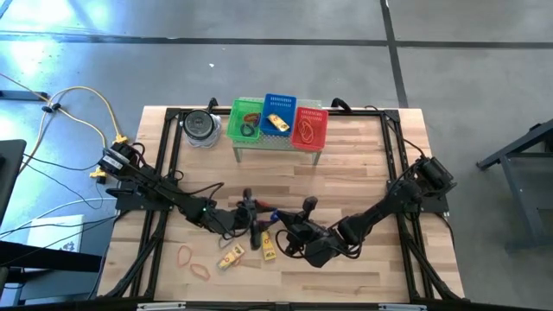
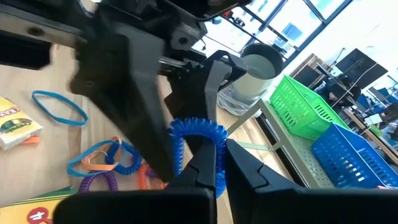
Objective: Pick & Place Office Desk Supplies
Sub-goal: Put the blue spring keychain into the green bin on the shelf
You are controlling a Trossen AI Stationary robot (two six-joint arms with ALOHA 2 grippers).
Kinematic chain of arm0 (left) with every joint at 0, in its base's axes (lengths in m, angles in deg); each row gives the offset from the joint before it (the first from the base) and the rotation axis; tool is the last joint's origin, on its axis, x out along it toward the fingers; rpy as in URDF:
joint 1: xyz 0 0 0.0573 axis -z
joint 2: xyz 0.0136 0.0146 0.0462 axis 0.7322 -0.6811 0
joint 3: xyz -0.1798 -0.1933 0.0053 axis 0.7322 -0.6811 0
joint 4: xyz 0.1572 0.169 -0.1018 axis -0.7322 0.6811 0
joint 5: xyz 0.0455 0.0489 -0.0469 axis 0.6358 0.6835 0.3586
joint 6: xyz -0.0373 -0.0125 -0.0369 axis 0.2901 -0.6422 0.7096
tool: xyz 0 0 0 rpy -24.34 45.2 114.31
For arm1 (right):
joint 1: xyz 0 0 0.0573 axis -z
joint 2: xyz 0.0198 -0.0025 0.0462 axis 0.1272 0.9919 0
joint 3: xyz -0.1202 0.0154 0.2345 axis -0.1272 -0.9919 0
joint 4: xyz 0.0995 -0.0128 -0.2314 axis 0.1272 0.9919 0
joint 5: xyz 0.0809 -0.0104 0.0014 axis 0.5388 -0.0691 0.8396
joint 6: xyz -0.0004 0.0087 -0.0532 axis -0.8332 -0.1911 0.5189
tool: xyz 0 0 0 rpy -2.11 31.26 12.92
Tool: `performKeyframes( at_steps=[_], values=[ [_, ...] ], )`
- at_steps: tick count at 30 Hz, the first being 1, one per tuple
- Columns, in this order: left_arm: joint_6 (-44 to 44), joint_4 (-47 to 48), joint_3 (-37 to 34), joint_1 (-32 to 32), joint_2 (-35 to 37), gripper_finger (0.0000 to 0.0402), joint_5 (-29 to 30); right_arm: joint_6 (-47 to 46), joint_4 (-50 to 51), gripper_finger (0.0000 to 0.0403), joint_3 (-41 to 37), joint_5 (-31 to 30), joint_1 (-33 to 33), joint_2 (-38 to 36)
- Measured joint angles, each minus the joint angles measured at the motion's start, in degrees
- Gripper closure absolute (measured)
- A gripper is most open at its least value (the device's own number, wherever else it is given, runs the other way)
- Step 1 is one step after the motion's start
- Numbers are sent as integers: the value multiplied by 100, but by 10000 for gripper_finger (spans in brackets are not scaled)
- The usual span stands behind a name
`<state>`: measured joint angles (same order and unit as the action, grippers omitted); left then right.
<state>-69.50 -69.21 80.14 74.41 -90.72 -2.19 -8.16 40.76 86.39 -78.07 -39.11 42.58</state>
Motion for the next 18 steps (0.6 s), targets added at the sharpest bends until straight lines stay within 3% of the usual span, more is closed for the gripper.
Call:
performKeyframes(
  at_steps=[9,12,18],
  values=[
    [-39,3,0,37,0,329,99,-68,42,399,2,163,2,2],
    [-39,28,0,46,0,355,88,-167,48,397,2,539,4,2],
    [-32,245,2,112,-2,392,346,-653,208,342,7,926,67,2]
  ],
)
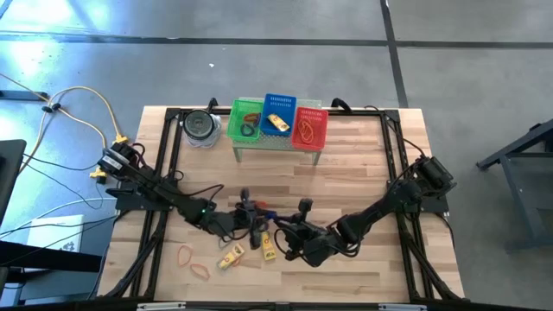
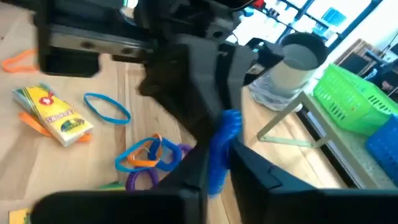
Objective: Pick & Place Office Desk Supplies
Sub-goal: Put the blue spring keychain into the green bin on the shelf
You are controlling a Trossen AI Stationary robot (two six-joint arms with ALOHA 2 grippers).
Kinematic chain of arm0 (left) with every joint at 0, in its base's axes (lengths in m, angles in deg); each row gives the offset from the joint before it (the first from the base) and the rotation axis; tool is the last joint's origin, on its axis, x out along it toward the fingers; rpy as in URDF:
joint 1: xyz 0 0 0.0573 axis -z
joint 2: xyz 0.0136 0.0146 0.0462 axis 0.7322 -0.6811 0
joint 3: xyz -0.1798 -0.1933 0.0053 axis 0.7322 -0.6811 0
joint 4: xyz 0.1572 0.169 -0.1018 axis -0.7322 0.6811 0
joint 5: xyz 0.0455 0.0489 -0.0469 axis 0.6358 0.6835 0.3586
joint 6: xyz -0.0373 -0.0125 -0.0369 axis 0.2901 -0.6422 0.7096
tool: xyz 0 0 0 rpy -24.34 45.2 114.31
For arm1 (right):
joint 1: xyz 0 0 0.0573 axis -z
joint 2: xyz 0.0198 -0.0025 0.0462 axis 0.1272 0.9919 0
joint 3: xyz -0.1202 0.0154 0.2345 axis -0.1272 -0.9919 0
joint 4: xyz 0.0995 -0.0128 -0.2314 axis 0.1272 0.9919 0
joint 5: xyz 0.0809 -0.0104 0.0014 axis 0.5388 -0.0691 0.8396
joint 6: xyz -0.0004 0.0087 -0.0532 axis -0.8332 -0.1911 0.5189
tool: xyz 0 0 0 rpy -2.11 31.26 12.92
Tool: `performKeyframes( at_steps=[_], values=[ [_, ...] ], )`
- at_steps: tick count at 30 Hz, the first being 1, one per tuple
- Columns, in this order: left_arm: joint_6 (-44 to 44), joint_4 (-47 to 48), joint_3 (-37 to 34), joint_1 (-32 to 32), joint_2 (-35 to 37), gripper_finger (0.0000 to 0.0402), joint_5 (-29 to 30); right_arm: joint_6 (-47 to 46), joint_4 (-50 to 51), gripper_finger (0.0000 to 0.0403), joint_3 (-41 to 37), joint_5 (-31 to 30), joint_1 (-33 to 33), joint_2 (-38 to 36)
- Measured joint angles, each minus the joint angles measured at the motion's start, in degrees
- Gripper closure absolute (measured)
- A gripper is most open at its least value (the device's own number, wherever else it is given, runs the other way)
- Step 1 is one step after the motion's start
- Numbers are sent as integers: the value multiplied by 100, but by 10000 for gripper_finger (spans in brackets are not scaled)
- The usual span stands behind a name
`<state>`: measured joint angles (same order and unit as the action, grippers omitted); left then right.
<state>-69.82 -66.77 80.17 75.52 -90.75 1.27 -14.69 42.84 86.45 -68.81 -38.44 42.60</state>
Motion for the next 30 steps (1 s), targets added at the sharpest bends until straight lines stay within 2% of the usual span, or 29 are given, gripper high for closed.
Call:
performKeyframes(
  at_steps=[7,12,17,21,26,30],
  values=[
    [-54,144,0,93,0,391,55,-38,8,226,0,-116,-96,0],
    [71,804,0,150,287,391,-26,-170,22,173,0,-732,-365,0],
    [305,2027,24,127,1148,391,-72,-445,46,167,0,-983,-701,0],
    [366,3595,456,-103,1899,391,-70,-646,64,173,0,-996,-852,0],
    [370,5817,1744,-747,2327,392,-71,-856,113,180,0,-968,-863,0],
    [372,7314,2848,-1656,2282,392,-293,-901,131,182,0,-903,-788,0]
  ],
)
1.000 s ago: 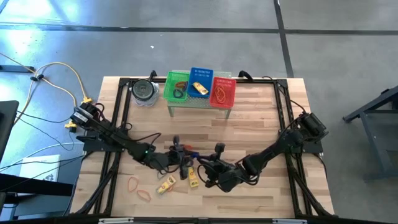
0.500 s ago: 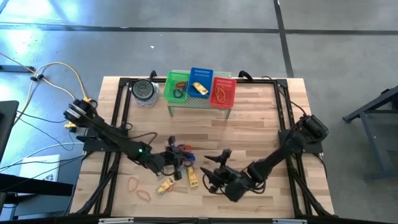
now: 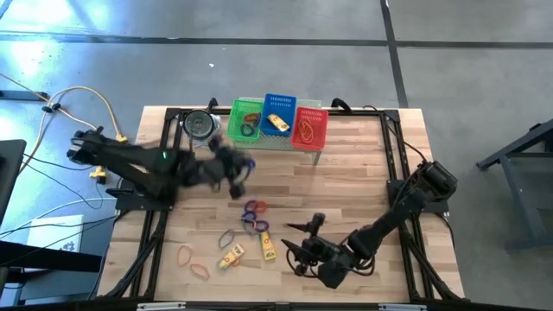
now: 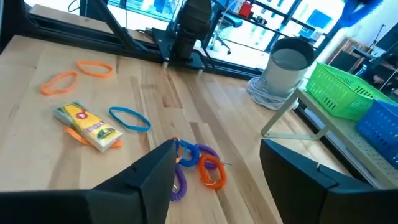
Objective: Pick & Place Office Desk Supplies
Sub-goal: Put the blue spring keychain into the green bin on the shelf
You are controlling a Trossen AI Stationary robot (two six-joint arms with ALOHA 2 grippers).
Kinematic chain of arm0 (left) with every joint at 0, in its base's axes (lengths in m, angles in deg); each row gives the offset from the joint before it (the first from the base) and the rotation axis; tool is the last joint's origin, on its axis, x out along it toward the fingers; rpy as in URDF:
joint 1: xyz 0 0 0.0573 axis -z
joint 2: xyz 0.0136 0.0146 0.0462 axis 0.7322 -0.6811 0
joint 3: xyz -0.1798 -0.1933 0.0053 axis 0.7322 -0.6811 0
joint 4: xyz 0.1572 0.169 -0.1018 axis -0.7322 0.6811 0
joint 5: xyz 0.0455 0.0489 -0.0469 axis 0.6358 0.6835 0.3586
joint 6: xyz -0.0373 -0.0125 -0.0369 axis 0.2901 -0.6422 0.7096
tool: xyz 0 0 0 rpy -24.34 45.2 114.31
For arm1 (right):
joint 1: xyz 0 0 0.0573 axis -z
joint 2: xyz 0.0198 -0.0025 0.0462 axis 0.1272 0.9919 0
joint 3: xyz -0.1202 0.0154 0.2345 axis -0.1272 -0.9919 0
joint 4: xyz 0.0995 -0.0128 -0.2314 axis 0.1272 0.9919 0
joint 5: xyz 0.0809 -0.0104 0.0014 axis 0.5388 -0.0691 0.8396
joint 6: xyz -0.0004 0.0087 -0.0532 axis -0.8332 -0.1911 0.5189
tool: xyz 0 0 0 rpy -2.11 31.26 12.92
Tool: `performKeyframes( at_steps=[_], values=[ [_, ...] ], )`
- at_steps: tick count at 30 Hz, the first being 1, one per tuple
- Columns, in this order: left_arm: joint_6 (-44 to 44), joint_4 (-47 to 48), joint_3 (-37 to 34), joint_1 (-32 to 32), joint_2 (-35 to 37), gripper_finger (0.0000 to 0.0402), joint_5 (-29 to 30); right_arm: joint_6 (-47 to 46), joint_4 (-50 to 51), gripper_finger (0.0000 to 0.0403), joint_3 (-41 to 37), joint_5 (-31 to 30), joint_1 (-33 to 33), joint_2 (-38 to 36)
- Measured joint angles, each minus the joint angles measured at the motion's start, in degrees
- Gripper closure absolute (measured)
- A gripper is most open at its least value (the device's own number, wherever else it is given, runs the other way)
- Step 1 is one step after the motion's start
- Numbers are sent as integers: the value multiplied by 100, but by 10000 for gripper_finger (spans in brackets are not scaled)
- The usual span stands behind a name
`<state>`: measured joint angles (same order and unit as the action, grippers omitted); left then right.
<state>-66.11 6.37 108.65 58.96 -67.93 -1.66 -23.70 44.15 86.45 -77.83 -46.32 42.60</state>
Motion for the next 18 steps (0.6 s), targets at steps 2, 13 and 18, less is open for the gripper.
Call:
performKeyframes(
  at_steps=[2,13,18],
  values=[
    [-68,373,378,-598,-52,392,-370,-133,9,182,0,174,24,0],
    [-267,604,715,-3908,-732,392,-3124,-1056,370,183,-7,738,77,0],
    [-488,604,715,-4371,-1205,391,-3304,-1361,584,183,-7,852,77,0]
  ],
)
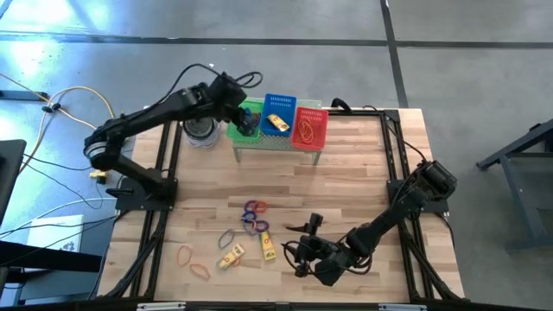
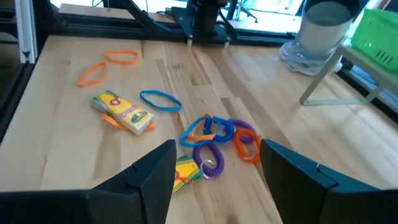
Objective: Pick & Place Office Desk Supplies
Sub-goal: Put the blue spring keychain into the green bin on the shelf
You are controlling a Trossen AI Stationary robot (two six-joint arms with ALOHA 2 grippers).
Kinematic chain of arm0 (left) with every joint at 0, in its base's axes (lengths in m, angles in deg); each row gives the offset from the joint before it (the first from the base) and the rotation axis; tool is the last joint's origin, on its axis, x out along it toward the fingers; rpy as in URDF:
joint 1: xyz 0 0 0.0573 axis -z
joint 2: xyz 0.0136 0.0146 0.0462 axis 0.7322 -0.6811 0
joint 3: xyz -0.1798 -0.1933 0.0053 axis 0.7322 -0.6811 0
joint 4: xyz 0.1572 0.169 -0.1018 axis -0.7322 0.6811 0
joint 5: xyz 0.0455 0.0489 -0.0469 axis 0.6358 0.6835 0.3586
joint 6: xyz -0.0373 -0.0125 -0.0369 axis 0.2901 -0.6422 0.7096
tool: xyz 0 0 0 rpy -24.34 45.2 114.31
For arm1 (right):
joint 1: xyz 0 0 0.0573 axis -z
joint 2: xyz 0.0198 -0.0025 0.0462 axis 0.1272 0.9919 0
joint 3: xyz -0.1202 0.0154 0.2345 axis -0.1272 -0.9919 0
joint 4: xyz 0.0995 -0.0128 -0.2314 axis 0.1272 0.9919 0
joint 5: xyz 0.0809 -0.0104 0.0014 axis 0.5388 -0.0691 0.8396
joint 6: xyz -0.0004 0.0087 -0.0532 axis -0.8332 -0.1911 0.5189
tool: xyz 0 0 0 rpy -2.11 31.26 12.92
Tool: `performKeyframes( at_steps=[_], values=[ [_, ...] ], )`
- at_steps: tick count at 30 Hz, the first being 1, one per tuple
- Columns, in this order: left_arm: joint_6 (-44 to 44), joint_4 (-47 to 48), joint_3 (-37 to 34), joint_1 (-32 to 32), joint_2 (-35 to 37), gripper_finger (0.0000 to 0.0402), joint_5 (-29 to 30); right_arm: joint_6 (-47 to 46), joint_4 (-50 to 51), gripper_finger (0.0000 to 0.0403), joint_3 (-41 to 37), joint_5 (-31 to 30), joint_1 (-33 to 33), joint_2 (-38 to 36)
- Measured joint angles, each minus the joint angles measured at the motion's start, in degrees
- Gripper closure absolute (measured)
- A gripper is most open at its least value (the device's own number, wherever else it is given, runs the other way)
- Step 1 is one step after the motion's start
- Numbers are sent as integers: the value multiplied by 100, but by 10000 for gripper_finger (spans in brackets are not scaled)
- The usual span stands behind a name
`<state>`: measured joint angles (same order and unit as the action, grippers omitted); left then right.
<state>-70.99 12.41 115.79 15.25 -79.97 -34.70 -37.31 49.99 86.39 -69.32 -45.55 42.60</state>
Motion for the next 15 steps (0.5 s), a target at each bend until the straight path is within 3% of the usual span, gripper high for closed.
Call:
performKeyframes(
  at_steps=[7,15],
  values=[
    [-69,-99,-2,-155,-307,371,28,-588,321,183,0,36,0,0],
    [-233,-224,0,-92,-308,291,318,-910,338,183,0,265,0,0]
  ],
)
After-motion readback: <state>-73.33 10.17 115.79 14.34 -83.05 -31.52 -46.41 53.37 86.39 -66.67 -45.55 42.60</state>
